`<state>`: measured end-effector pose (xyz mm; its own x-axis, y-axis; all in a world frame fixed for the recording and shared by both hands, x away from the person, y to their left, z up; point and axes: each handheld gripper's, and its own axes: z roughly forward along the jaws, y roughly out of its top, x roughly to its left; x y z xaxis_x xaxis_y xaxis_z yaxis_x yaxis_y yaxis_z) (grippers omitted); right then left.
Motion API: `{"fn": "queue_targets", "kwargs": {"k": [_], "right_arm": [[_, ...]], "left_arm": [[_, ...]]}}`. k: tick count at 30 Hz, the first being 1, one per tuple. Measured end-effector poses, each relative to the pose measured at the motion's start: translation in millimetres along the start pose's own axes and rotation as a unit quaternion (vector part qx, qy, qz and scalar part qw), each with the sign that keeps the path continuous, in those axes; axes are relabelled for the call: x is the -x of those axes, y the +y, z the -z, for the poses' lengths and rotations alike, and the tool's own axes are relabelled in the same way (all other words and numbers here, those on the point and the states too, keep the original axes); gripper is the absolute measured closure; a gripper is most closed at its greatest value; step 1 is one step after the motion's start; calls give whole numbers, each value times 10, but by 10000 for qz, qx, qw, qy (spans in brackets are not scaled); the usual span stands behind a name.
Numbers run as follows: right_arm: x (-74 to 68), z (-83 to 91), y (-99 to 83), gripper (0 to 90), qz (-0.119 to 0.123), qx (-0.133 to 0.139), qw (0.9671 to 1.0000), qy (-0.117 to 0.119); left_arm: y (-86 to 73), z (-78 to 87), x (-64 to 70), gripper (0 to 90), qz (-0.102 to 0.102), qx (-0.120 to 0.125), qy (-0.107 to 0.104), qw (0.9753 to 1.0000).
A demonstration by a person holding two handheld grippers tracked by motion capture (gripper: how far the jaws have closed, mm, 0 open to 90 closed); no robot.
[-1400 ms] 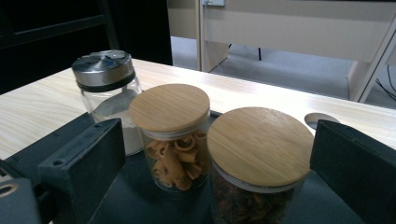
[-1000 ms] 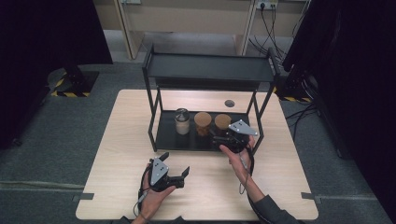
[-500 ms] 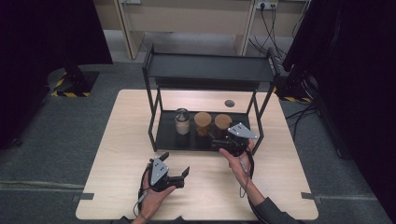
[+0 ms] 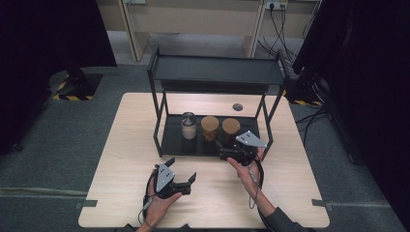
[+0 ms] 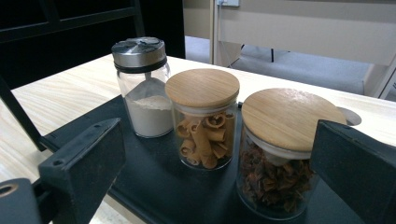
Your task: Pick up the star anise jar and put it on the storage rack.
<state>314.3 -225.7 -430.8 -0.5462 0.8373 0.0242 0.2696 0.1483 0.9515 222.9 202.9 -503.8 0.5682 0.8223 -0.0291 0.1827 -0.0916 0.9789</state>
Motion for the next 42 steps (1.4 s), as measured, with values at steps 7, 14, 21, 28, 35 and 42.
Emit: {"fn": "queue_targets", "kwargs": {"k": [7, 14, 21, 28, 35, 42], "right_arm": [[-17, 40, -26, 37, -19, 4, 10000, 70], [-44, 69, -64, 37, 1, -9, 9999, 130], [-58, 108, -121, 37, -13, 2, 9999, 127], [-82, 145, -177, 37, -13, -16, 9998, 182], [-90, 180, -225, 38, -50, 16, 9998, 216], [-102, 192, -271, 38, -74, 19, 9996, 258]], "left_arm": [[0, 0, -1, 32, 7, 1, 0, 10000], [1, 0, -1, 33, 13, -2, 1, 10000], [1, -1, -4, 33, 20, -1, -1, 10000], [1, -1, -3, 32, 24, -3, 3, 10000], [2, -2, -5, 33, 35, -6, 7, 10000], [3, -3, -13, 33, 63, -9, -3, 10000]]}}
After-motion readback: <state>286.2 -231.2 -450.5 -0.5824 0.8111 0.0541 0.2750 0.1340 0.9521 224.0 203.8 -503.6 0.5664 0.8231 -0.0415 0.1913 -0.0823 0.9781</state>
